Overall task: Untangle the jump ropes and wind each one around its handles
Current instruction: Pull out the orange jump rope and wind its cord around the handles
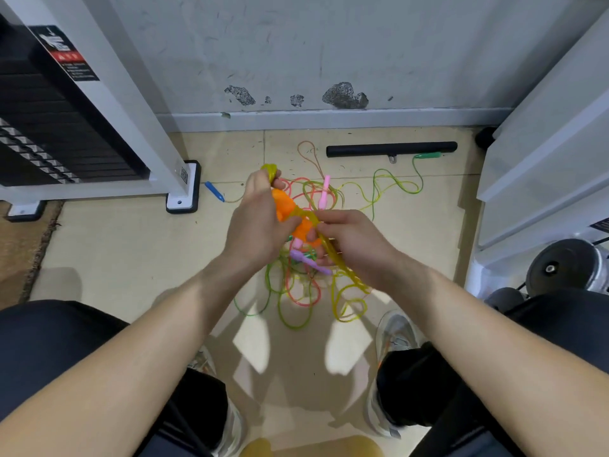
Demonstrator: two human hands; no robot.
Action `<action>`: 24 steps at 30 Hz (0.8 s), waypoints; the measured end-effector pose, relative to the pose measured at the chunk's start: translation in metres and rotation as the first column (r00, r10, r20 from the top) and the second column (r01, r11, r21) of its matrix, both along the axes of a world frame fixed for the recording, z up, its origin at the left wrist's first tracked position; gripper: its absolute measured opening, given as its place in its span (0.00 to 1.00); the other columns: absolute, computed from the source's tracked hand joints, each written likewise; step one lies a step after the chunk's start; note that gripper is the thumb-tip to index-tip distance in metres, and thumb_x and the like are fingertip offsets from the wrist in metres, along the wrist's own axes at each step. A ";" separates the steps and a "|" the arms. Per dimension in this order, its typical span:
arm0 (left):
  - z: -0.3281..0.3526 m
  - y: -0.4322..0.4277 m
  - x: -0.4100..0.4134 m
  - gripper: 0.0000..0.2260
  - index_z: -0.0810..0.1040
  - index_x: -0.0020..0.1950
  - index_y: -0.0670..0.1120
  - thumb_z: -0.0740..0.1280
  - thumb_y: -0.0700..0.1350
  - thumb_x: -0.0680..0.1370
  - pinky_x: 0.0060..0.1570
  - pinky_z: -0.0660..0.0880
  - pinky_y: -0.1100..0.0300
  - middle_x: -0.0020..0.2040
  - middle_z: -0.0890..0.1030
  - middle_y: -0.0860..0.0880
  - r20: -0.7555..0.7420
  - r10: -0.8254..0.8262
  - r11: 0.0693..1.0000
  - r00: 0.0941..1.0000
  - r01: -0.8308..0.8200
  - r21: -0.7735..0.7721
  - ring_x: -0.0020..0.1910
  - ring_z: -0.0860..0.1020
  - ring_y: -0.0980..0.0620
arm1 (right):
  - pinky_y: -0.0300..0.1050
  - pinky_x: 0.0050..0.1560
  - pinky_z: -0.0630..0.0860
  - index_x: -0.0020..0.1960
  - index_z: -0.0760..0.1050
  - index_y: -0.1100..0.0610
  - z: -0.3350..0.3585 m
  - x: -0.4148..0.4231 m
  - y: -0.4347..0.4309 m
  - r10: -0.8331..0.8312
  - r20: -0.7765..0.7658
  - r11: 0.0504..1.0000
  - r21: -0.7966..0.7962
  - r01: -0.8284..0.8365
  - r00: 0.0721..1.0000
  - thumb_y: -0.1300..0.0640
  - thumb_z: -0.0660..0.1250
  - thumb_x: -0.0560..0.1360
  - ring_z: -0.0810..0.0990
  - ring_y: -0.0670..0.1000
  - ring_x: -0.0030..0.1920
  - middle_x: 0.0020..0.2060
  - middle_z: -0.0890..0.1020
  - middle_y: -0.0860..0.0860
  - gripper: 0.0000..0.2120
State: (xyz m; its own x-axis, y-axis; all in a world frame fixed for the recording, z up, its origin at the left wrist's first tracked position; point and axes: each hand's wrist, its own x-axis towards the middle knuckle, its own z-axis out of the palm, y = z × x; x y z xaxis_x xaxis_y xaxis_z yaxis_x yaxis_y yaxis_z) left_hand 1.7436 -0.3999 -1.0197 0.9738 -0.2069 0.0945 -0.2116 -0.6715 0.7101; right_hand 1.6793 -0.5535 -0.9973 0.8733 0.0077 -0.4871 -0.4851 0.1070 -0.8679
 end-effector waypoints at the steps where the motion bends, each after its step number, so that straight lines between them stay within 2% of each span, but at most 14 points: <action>1: -0.003 -0.004 -0.002 0.31 0.68 0.68 0.48 0.78 0.45 0.69 0.54 0.72 0.58 0.61 0.73 0.53 0.009 0.080 0.994 0.997 -0.079 -0.076 0.58 0.74 0.53 | 0.44 0.32 0.77 0.68 0.73 0.53 -0.004 -0.004 0.010 -0.021 0.020 1.000 0.004 0.021 1.000 0.67 0.57 0.82 0.73 0.50 0.30 0.38 0.78 0.54 0.18; 2: -0.004 -0.007 -0.003 0.30 0.68 0.67 0.48 0.78 0.45 0.69 0.56 0.72 0.60 0.61 0.74 0.52 -0.020 0.157 0.974 0.987 -0.159 -0.160 0.58 0.74 0.54 | 0.46 0.34 0.76 0.73 0.68 0.47 -0.009 -0.009 0.019 -0.013 0.060 0.999 -0.033 0.015 0.998 0.64 0.58 0.83 0.73 0.50 0.30 0.37 0.78 0.54 0.22; 4: -0.008 -0.012 -0.003 0.30 0.68 0.64 0.49 0.79 0.45 0.69 0.62 0.75 0.54 0.60 0.76 0.52 -0.179 0.259 0.895 0.949 -0.306 -0.323 0.60 0.76 0.52 | 0.48 0.35 0.73 0.78 0.60 0.42 -0.024 -0.017 0.030 0.066 0.213 0.966 -0.259 -0.009 0.975 0.59 0.58 0.83 0.72 0.50 0.30 0.34 0.77 0.53 0.26; 6: -0.006 -0.015 0.000 0.30 0.67 0.66 0.48 0.79 0.44 0.70 0.59 0.79 0.47 0.59 0.76 0.52 -0.451 0.255 0.762 0.855 -0.465 -0.451 0.58 0.78 0.50 | 0.50 0.38 0.72 0.80 0.58 0.45 -0.035 -0.017 0.028 0.188 0.338 0.853 -0.522 0.018 0.922 0.54 0.56 0.84 0.73 0.50 0.33 0.31 0.75 0.53 0.25; 8: -0.001 -0.017 0.002 0.30 0.66 0.70 0.44 0.78 0.41 0.72 0.51 0.82 0.50 0.59 0.76 0.50 -0.641 0.172 0.658 0.748 -0.572 -0.491 0.51 0.81 0.51 | 0.51 0.37 0.68 0.80 0.58 0.48 -0.036 -0.012 0.023 0.297 0.382 0.740 -0.671 0.042 0.875 0.50 0.51 0.83 0.73 0.52 0.35 0.32 0.75 0.52 0.26; 10: 0.006 -0.018 0.001 0.23 0.70 0.66 0.39 0.74 0.38 0.74 0.39 0.82 0.55 0.55 0.80 0.45 -0.729 0.071 0.590 0.680 -0.618 -0.519 0.40 0.83 0.53 | 0.50 0.38 0.65 0.81 0.56 0.47 -0.035 -0.009 0.019 0.377 0.381 0.661 -0.749 0.043 0.844 0.48 0.49 0.81 0.74 0.53 0.38 0.36 0.76 0.52 0.28; 11: 0.008 -0.018 0.001 0.15 0.72 0.59 0.38 0.72 0.37 0.76 0.37 0.81 0.57 0.48 0.82 0.45 -0.756 0.031 0.576 0.654 -0.630 -0.521 0.35 0.83 0.53 | 0.50 0.39 0.67 0.81 0.56 0.46 -0.036 -0.008 0.017 0.394 0.385 0.653 -0.756 0.041 0.835 0.48 0.48 0.81 0.75 0.53 0.40 0.38 0.77 0.51 0.28; 13: 0.012 -0.016 0.001 0.04 0.75 0.48 0.41 0.68 0.40 0.78 0.39 0.81 0.55 0.40 0.82 0.47 -0.809 -0.027 0.529 0.587 -0.678 -0.510 0.33 0.83 0.52 | 0.50 0.41 0.69 0.81 0.56 0.47 -0.037 -0.007 0.014 0.428 0.386 0.643 -0.766 0.025 0.817 0.49 0.49 0.81 0.75 0.53 0.42 0.40 0.77 0.50 0.27; 15: 0.013 -0.011 0.004 0.06 0.75 0.47 0.44 0.68 0.46 0.77 0.43 0.82 0.52 0.43 0.79 0.48 -0.831 -0.043 0.512 0.555 -0.702 -0.495 0.35 0.82 0.51 | 0.50 0.40 0.67 0.81 0.57 0.48 -0.038 -0.007 0.014 0.470 0.357 0.589 -0.808 0.014 0.807 0.49 0.49 0.81 0.74 0.54 0.42 0.41 0.76 0.51 0.27; 16: 0.013 -0.009 0.005 0.12 0.76 0.52 0.43 0.72 0.49 0.76 0.43 0.82 0.52 0.46 0.80 0.47 -0.826 -0.028 0.531 0.563 -0.692 -0.490 0.36 0.83 0.52 | 0.50 0.40 0.68 0.81 0.56 0.48 -0.039 -0.007 0.013 0.490 0.338 0.560 -0.829 0.007 0.803 0.49 0.48 0.81 0.75 0.55 0.43 0.43 0.77 0.52 0.28; 19: 0.005 -0.007 0.004 0.43 0.68 0.72 0.37 0.83 0.49 0.64 0.40 0.83 0.54 0.64 0.78 0.40 -0.798 0.017 0.595 0.602 -0.648 -0.476 0.45 0.85 0.49 | 0.52 0.43 0.72 0.81 0.54 0.47 -0.038 -0.008 0.013 0.553 0.253 0.462 -0.886 -0.039 0.794 0.51 0.50 0.83 0.76 0.58 0.48 0.49 0.78 0.54 0.26; 21: 0.003 -0.006 0.003 0.45 0.65 0.75 0.38 0.84 0.45 0.64 0.40 0.83 0.54 0.62 0.79 0.41 -0.779 0.081 0.605 0.622 -0.652 -0.457 0.46 0.83 0.49 | 0.52 0.44 0.72 0.81 0.56 0.49 -0.035 -0.008 0.015 0.583 0.221 0.391 -0.920 -0.031 0.782 0.53 0.52 0.84 0.76 0.58 0.50 0.51 0.76 0.52 0.25; 22: 0.003 -0.005 0.006 0.43 0.66 0.74 0.38 0.83 0.44 0.64 0.41 0.83 0.54 0.61 0.79 0.42 -0.777 0.106 0.594 0.620 -0.666 -0.450 0.45 0.83 0.49 | 0.53 0.45 0.73 0.80 0.59 0.52 -0.035 -0.010 0.016 0.588 0.267 0.392 -0.920 0.019 0.764 0.53 0.53 0.84 0.76 0.59 0.50 0.52 0.76 0.53 0.24; 24: 0.005 -0.001 0.013 0.35 0.70 0.68 0.39 0.82 0.43 0.66 0.41 0.83 0.53 0.53 0.79 0.46 -0.772 0.131 0.557 0.622 -0.691 -0.461 0.44 0.82 0.49 | 0.53 0.48 0.76 0.74 0.69 0.56 -0.034 -0.015 0.020 0.508 0.416 0.525 -0.844 0.112 0.754 0.53 0.56 0.83 0.79 0.57 0.50 0.53 0.79 0.54 0.21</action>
